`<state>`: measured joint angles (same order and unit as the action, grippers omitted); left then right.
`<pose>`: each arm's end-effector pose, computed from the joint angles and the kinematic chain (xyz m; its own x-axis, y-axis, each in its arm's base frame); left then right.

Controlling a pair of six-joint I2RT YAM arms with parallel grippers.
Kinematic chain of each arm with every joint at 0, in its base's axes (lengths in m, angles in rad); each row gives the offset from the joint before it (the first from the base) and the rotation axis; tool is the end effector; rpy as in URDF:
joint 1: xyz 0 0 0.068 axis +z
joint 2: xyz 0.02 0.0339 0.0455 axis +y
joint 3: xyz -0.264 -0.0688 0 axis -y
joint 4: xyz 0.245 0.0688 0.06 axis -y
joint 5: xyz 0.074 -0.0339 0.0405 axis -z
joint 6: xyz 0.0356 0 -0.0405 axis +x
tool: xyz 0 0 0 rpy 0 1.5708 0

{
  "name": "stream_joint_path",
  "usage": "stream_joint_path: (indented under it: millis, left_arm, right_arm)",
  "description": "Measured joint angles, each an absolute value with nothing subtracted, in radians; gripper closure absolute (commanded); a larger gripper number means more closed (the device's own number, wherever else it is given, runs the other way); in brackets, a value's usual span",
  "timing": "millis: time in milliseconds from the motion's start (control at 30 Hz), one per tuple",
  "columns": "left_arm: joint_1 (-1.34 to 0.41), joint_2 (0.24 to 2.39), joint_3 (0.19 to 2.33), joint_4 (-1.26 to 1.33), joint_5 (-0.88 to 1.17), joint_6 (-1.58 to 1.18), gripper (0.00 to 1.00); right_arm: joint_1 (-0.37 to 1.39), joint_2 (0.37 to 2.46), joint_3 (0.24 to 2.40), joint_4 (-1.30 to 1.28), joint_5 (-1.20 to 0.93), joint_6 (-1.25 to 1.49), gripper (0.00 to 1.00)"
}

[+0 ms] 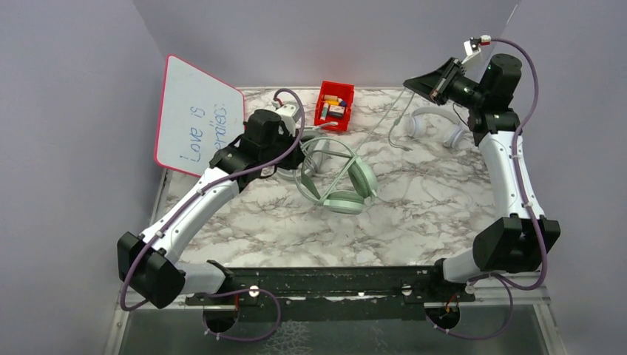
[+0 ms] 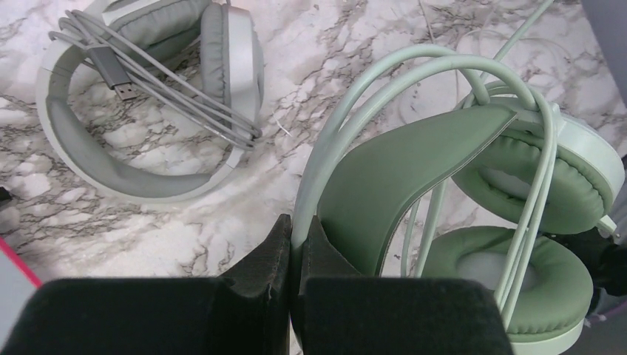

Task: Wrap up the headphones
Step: Wrap the headphones cable around the headphones.

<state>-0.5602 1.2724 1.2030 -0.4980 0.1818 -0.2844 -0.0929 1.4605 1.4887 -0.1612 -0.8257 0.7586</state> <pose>0.2362 -0.1558 0.3501 -0.6199 0.0631 -0.7822 0.4978 0.8021 -0.3299 0.3324 -0.0047 0.4298 -0.5516 0.5198 -0.6523 -0.3900 0.5306 0.7526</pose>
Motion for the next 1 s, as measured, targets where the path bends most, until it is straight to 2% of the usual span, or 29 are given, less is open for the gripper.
stream_joint_path:
  millis: [233,533,733,1000]
  left_arm:
    - [-0.596,1.317,1.249,-0.496,0.08,-0.242,1.0]
    - [-0.651,1.38,1.276,-0.45,-0.147,-0.197,1.0]
    - [-0.65,1.444,1.336,-0.423,-0.233,-0.217,1.0]
    - [-0.653,1.541,1.451,-0.416,-0.237,-0.325,1.0]
  right_arm:
    - [-0.036,1.492,1.566,-0.196,-0.854,0.754,1.0]
    - [0.06,1.509,1.72,-0.335,-0.862,0.705,1.0]
    - [0.125,1.462,1.685,-0.316,-0.862,0.689,1.0]
    - [0.224,1.393,1.63,-0.23,-0.884,0.628,1.0]
